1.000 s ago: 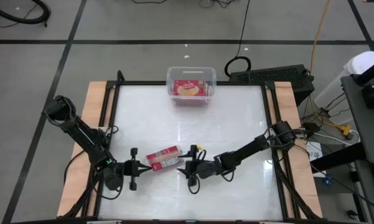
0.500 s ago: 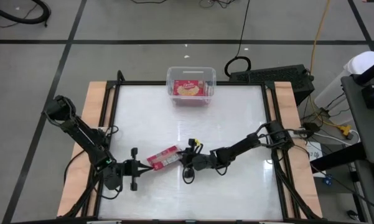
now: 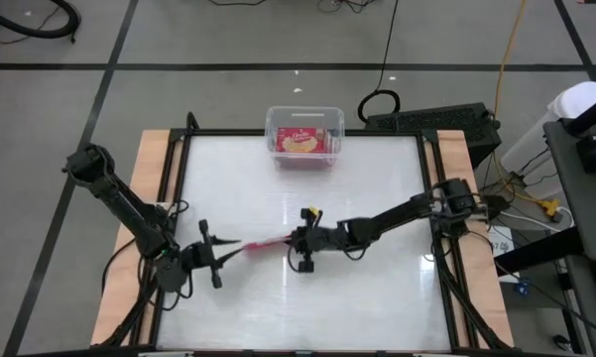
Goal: Sort popcorn bags into baskets
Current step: Put the popcorn bag into the transparent bin
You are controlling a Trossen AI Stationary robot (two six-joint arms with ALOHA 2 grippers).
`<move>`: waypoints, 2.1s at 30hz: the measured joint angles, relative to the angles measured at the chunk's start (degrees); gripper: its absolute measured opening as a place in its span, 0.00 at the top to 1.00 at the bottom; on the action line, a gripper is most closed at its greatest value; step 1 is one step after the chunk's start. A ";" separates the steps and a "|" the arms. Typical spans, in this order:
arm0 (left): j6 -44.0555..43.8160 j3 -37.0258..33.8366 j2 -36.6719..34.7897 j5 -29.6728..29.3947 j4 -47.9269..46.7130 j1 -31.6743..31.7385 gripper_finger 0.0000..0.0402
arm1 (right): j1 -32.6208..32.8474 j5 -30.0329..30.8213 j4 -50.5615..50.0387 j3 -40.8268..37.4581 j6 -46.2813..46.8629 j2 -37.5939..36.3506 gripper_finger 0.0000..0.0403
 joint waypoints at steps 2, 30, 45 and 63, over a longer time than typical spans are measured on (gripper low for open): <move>1.45 0.00 -1.70 -0.42 -0.04 1.38 0.71 | -1.20 -2.13 -3.34 0.00 1.82 -1.94 0.94; -9.18 0.00 -1.26 19.28 -2.53 26.16 0.60 | -4.19 6.41 30.24 -26.45 -8.17 -34.30 0.98; 21.00 0.00 8.76 47.80 53.44 41.17 0.60 | -5.52 -3.97 71.37 -25.77 -5.98 -16.40 0.98; 18.34 0.15 9.57 60.22 62.21 42.12 0.60 | -4.43 -10.37 70.65 -11.75 -1.57 -6.27 0.98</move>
